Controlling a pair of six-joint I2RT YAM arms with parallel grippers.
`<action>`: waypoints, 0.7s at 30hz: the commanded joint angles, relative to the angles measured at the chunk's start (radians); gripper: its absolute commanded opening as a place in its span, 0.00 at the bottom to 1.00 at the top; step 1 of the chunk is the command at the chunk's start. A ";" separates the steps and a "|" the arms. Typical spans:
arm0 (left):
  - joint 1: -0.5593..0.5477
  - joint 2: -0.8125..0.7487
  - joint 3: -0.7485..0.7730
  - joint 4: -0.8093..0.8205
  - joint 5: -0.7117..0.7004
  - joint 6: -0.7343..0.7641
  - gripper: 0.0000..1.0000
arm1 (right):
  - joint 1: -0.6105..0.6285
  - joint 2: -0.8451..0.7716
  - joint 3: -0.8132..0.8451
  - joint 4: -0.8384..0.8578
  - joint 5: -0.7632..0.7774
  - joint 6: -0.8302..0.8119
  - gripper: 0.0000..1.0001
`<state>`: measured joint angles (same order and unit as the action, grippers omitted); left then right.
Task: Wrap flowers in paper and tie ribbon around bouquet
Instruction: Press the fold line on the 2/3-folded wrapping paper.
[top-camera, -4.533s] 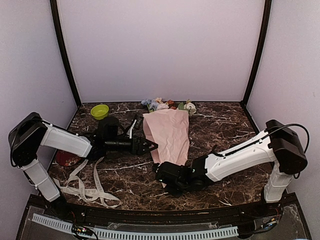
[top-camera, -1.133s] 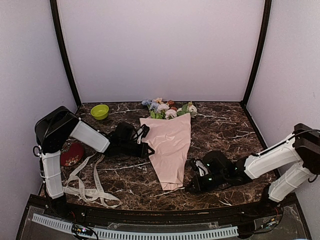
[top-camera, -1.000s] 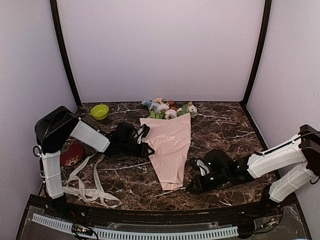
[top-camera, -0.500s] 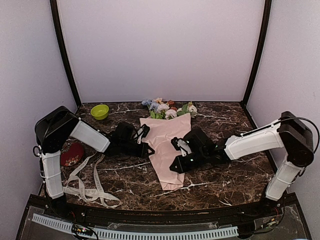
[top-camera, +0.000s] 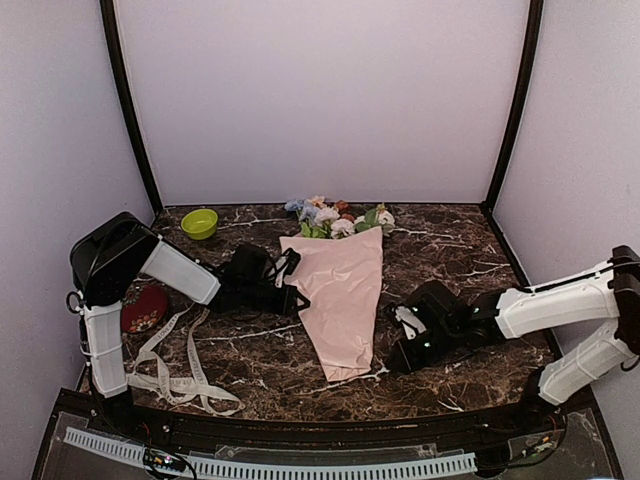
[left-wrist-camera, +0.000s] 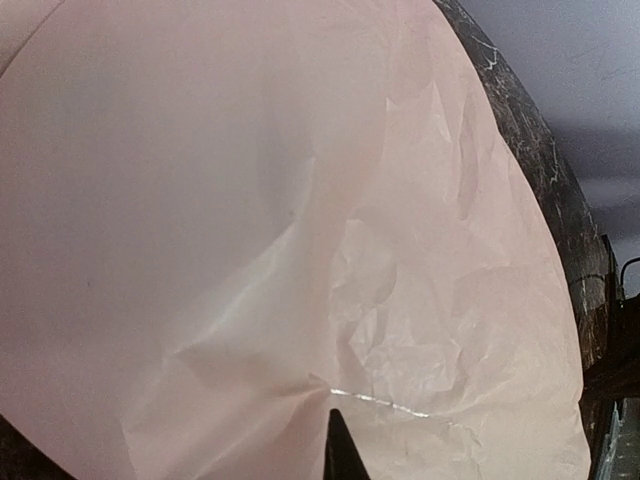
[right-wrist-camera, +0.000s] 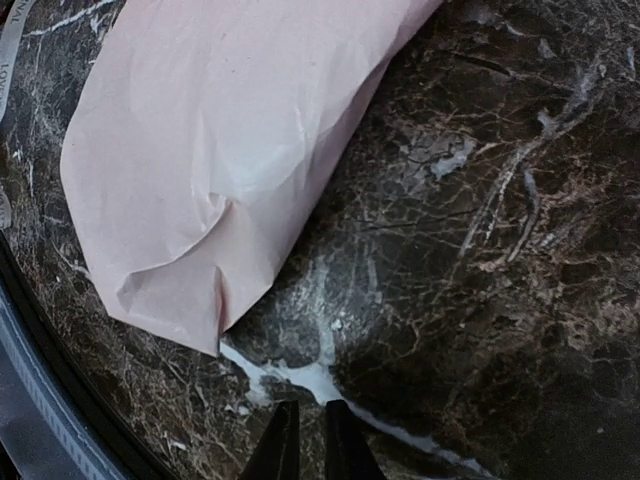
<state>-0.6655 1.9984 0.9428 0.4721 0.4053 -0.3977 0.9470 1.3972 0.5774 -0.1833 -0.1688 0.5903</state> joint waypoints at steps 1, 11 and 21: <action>0.004 0.007 0.008 0.001 0.021 0.017 0.00 | -0.014 -0.050 0.138 -0.143 0.023 -0.103 0.11; -0.002 0.004 0.015 0.001 0.012 -0.008 0.00 | 0.012 0.212 0.248 0.037 -0.154 -0.122 0.08; 0.000 0.002 0.034 -0.016 -0.006 0.006 0.00 | 0.062 0.143 0.012 0.031 -0.077 -0.019 0.06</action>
<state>-0.6697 2.0014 0.9501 0.4683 0.4107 -0.4030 0.9783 1.5959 0.6949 -0.0647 -0.2600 0.5190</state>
